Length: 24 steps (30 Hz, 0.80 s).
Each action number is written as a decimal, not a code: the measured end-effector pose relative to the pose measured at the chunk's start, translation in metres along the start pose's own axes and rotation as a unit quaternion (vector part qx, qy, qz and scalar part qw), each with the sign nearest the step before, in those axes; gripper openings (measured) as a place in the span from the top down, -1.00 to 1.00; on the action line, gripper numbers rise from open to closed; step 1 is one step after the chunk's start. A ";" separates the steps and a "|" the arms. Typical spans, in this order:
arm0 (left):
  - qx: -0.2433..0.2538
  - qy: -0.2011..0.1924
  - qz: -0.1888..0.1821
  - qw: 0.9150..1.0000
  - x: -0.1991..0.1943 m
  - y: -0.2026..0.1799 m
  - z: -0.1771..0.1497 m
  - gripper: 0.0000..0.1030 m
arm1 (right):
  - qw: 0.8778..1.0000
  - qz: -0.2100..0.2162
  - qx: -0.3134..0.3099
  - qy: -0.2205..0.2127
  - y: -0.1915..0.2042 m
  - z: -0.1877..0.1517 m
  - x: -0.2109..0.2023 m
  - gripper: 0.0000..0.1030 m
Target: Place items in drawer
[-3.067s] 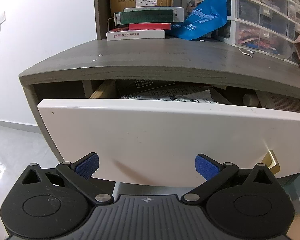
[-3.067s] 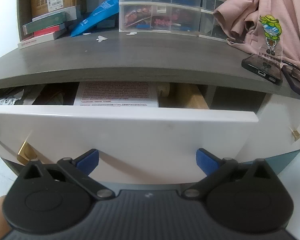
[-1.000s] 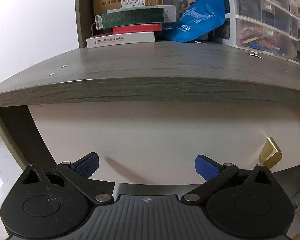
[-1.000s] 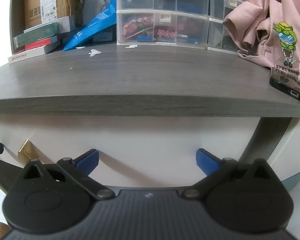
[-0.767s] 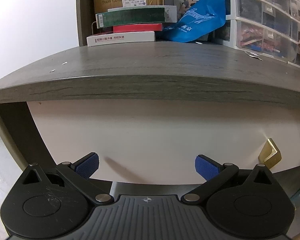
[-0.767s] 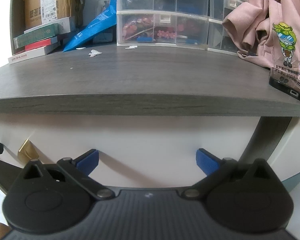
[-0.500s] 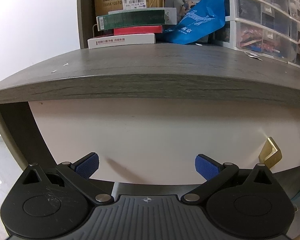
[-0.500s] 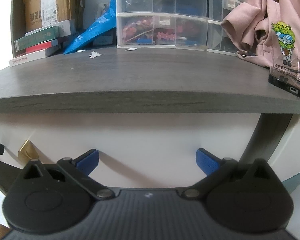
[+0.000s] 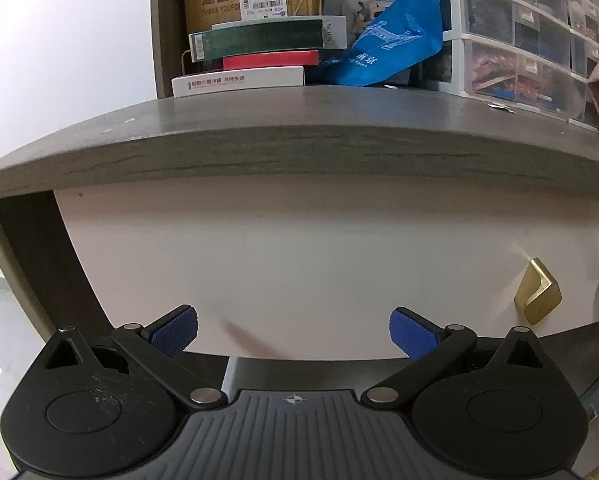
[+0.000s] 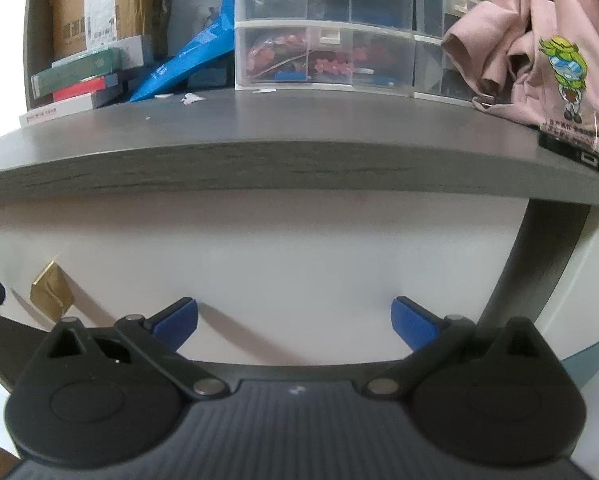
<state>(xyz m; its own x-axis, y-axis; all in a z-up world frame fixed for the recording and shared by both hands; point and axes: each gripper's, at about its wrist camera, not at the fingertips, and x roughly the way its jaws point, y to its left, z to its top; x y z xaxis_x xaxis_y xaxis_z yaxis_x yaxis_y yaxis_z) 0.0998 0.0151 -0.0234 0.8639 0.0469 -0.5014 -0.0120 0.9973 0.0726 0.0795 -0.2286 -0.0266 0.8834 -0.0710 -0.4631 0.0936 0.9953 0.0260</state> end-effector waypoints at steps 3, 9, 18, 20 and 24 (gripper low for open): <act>-0.004 -0.001 -0.002 1.000 -0.001 0.000 -0.003 -1.00 | 1.000 -0.001 -0.007 -0.007 0.003 -0.005 -0.002 -1.00; 0.000 -0.001 0.004 1.000 -0.002 0.000 -0.007 -1.00 | 1.000 -0.003 -0.004 -0.016 0.003 -0.006 -0.005 -1.00; 0.001 -0.001 0.009 1.000 -0.004 -0.002 -0.011 -1.00 | 1.000 -0.005 -0.001 -0.020 0.002 -0.005 -0.006 -1.00; 0.002 -0.002 0.008 1.000 -0.004 -0.002 -0.013 -1.00 | 1.000 -0.005 -0.001 -0.020 0.002 -0.005 -0.006 -1.00; 0.002 -0.003 0.006 1.000 -0.005 -0.004 -0.015 -1.00 | 1.000 -0.004 -0.002 -0.019 0.003 -0.006 -0.006 -1.00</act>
<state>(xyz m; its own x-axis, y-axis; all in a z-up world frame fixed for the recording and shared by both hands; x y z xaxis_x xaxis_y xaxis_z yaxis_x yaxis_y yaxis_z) 0.0879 0.0117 -0.0343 0.8669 0.0584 -0.4950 -0.0199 0.9964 0.0828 0.0715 -0.2251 -0.0286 0.8999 -0.0811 -0.4285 0.0985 0.9950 0.0185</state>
